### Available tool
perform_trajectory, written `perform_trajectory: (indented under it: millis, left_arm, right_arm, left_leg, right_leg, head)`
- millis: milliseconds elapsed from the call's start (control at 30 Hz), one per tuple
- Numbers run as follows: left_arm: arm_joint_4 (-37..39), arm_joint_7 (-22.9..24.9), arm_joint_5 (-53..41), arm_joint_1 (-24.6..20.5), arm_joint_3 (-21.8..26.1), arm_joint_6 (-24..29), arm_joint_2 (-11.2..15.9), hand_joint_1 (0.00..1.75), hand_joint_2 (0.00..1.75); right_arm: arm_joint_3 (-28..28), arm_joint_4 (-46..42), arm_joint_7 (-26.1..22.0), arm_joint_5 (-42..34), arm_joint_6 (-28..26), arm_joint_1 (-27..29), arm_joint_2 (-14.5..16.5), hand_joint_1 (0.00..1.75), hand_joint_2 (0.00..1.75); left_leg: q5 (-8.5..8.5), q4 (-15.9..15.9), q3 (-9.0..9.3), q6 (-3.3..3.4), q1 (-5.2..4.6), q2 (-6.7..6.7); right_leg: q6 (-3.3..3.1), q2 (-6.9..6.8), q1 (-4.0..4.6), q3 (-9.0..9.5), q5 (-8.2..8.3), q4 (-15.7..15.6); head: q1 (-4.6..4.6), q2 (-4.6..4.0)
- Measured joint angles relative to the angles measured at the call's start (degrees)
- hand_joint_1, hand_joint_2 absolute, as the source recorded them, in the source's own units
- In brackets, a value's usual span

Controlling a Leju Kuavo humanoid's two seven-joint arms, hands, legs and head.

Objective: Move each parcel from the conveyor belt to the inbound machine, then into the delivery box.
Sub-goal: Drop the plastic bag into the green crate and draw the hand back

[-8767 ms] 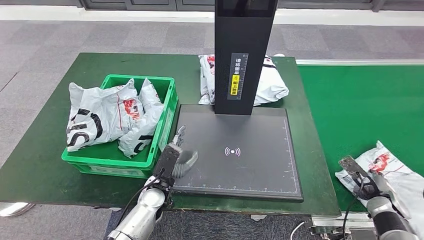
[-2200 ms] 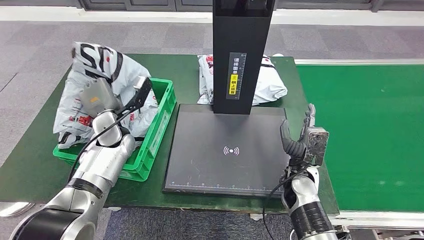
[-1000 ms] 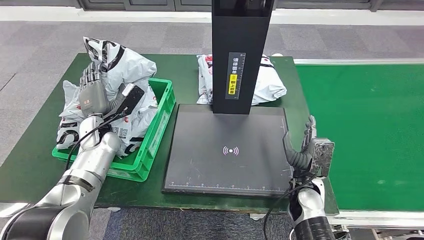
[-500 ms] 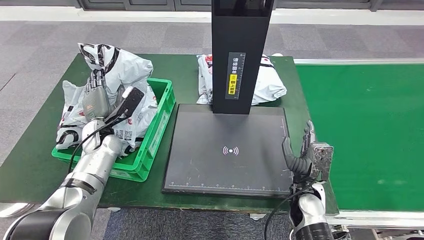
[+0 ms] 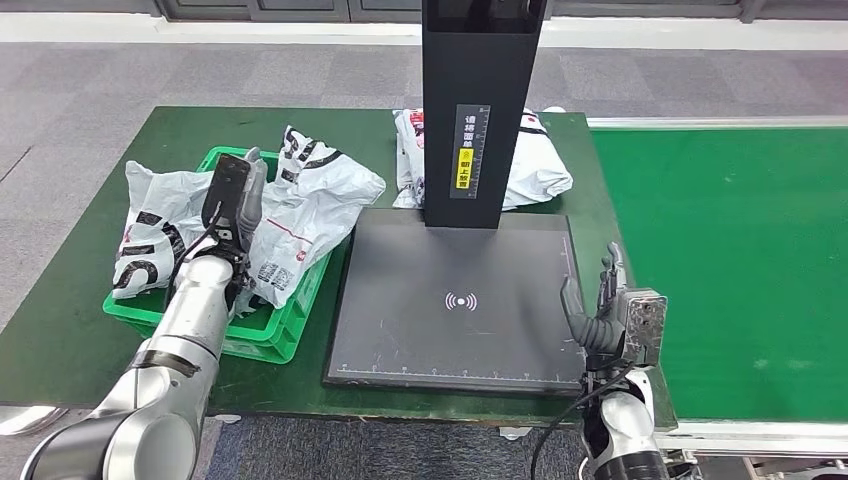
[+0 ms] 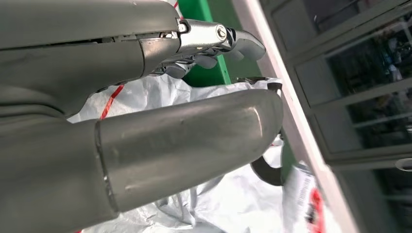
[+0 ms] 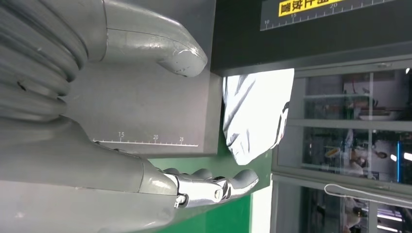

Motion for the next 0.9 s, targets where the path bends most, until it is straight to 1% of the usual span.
perform_trajectory:
  millis: [67, 100, 167, 233, 300, 333, 467, 533, 600, 667, 733, 800, 867, 900]
  left_arm:
    - [0.0, -0.5, 1.2, -0.1, 0.8, -0.5, 0.0, 0.00, 0.00]
    - [-0.1, -1.0, 1.5, -0.1, 0.9, 0.5, 0.0, 0.00, 0.00]
    - [-0.9, -2.4, 2.0, 0.0, 0.9, 4.8, -0.1, 0.00, 0.00]
    - [-2.3, -3.3, 2.5, 0.2, 0.7, 11.1, -0.3, 0.00, 0.00]
    - [-3.8, -3.2, 2.6, 0.3, 0.4, 16.2, -0.4, 0.00, 0.00]
    - [-4.3, -3.0, 2.6, 0.4, 0.2, 17.6, -0.5, 0.00, 0.00]
    - [-5.8, -2.8, 2.9, 0.8, -0.3, 19.0, -0.6, 0.00, 0.00]
    - [-6.2, -3.5, 3.8, 0.9, -0.3, 20.2, -0.6, 0.00, 0.00]
    - [-6.9, -5.2, 4.9, 1.1, -0.7, 22.4, -0.6, 0.00, 0.00]
    - [-8.6, -8.0, 5.5, 1.8, -1.6, 25.8, -0.8, 0.00, 0.00]
    - [-11.3, -10.5, 5.5, 2.8, -2.9, 29.4, -1.3, 0.00, 0.87]
    - [-14.4, -11.4, 5.6, 3.8, -4.7, 31.3, -1.9, 0.00, 1.75]
    - [-17.5, -11.0, 5.7, 4.9, -7.3, 31.4, -2.7, 0.00, 1.75]
    - [-18.9, -10.7, 5.8, 5.5, -9.0, 31.1, -3.1, 0.00, 1.75]
  right_arm:
    - [0.0, 0.0, 0.0, 0.0, 0.2, -0.1, 0.0, 0.00, 1.75]
    - [0.0, 0.0, 0.0, 0.0, 0.2, -0.2, 0.0, 0.00, 1.75]
    - [0.0, 0.0, -0.3, 0.2, -0.2, -0.3, 0.0, 0.00, 1.75]
    - [0.1, 0.0, -0.8, 0.4, -0.8, -0.4, 0.0, 0.00, 1.75]
    - [0.4, 0.0, -1.2, 0.5, -1.3, -0.7, 0.0, 0.00, 1.75]
    - [0.5, 0.0, -1.2, 0.5, -1.4, -0.9, 0.0, 0.00, 1.75]
    - [0.7, 0.0, -1.3, 0.5, -1.8, -1.3, 0.0, 0.00, 1.75]
    - [0.8, 0.0, -1.8, 0.5, -2.1, -1.5, 0.1, 0.00, 1.75]
    - [1.1, 0.2, -2.8, 0.5, -3.0, -1.9, 0.1, 0.00, 1.75]
    - [1.7, 0.4, -4.2, 0.6, -4.4, -2.5, 0.2, 0.00, 1.75]
    - [2.4, 0.4, -5.7, 1.0, -6.0, -2.9, 0.5, 0.00, 0.87]
    - [3.2, 0.4, -7.2, 1.5, -7.4, -3.3, 0.9, 0.00, 0.00]
    - [4.2, 0.4, -8.7, 2.2, -8.7, -3.6, 1.3, 0.00, 0.00]
    - [4.8, 0.4, -9.3, 2.6, -9.3, -3.9, 1.6, 0.00, 0.44]
  left_leg:
    - [0.00, 0.0, 0.00, 0.00, 0.02, -0.01]
    - [0.00, 0.0, -0.01, -0.01, 0.03, -0.01]
    - [0.01, 0.0, -0.02, -0.01, 0.05, -0.02]
    - [0.01, 0.0, -0.03, -0.01, 0.05, -0.02]
    - [0.01, 0.0, -0.04, -0.01, 0.05, -0.04]
    - [0.01, 0.0, -0.04, -0.01, 0.05, -0.05]
    - [0.01, 0.0, -0.05, -0.01, 0.05, -0.12]
    - [0.01, 0.0, -0.06, -0.01, 0.05, -0.11]
    - [0.01, 0.0, -0.06, -0.01, 0.05, -0.10]
    - [0.01, 0.0, -0.05, -0.01, 0.05, -0.09]
    - [0.01, 0.0, -0.05, -0.01, 0.05, -0.10]
    - [0.01, 0.0, -0.05, -0.01, 0.05, -0.17]
    - [0.01, 0.0, -0.06, -0.01, 0.05, -0.23]
    - [0.01, 0.0, -0.07, -0.01, 0.05, -0.23]
  right_leg:
    - [0.00, 0.00, 0.01, 0.00, 0.00, 0.0]
    - [0.00, 0.00, 0.02, 0.00, 0.00, 0.0]
    - [0.00, -0.01, 0.04, 0.00, 0.00, 0.0]
    - [0.00, -0.01, 0.04, 0.01, 0.00, 0.0]
    - [0.00, -0.01, 0.03, 0.01, 0.00, 0.0]
    - [0.00, -0.03, 0.03, 0.01, 0.00, 0.0]
    - [0.00, -0.09, 0.03, 0.03, 0.00, 0.0]
    - [0.00, -0.09, 0.03, 0.03, 0.00, 0.0]
    - [0.00, -0.08, 0.03, 0.02, 0.00, 0.0]
    - [0.00, -0.07, 0.03, 0.02, 0.00, 0.0]
    - [0.00, -0.08, 0.04, 0.01, 0.00, 0.0]
    - [0.00, -0.12, 0.04, 0.02, -0.01, 0.0]
    - [0.00, -0.17, 0.04, 0.03, -0.02, 0.0]
    - [0.00, -0.18, 0.03, 0.03, -0.02, 0.0]
  head:
    - [0.00, 0.01]
    - [0.00, 0.01]
    - [0.00, -0.01]
    - [0.00, -0.01]
    - [0.00, -0.01]
    - [0.00, 0.00]
    - [0.00, 0.00]
    - [0.00, -0.01]
    - [0.00, 0.00]
    - [0.00, 0.00]
    - [0.00, -0.01]
    - [0.00, -0.01]
    - [0.00, 0.00]
    - [0.00, 0.01]
